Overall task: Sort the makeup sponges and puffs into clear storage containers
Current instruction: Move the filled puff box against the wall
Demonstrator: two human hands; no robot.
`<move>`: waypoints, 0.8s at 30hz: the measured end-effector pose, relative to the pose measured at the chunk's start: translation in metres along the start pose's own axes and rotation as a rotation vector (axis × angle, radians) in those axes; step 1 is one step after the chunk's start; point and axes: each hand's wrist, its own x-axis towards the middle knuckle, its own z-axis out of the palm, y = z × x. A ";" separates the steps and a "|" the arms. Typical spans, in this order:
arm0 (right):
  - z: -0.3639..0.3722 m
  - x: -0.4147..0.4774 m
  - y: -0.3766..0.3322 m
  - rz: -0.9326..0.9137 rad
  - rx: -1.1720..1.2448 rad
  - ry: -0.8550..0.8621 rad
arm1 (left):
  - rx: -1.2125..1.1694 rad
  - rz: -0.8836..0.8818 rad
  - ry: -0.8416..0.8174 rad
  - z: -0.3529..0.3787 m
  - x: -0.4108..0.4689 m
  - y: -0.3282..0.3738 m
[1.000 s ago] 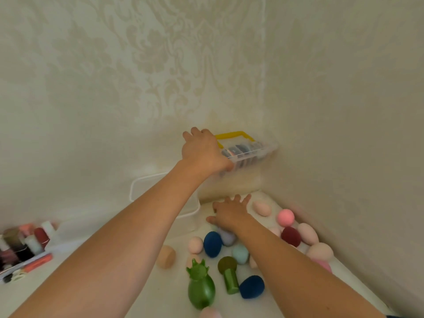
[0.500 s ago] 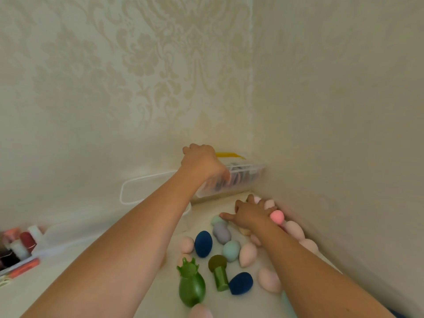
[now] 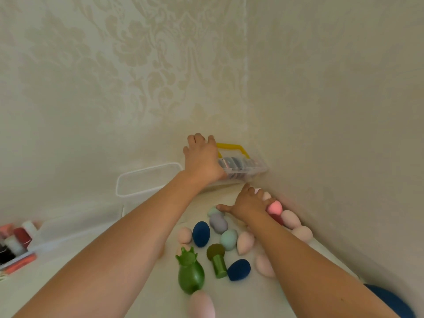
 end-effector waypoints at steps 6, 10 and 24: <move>-0.006 -0.003 -0.006 0.080 -0.096 -0.049 | -0.238 -0.120 -0.106 -0.002 0.007 -0.020; -0.003 -0.005 -0.005 0.090 -0.101 -0.030 | -0.764 -0.212 -0.147 -0.014 0.015 -0.045; 0.007 -0.014 -0.001 0.089 -0.035 0.104 | -0.151 -0.041 -0.258 0.037 0.013 -0.042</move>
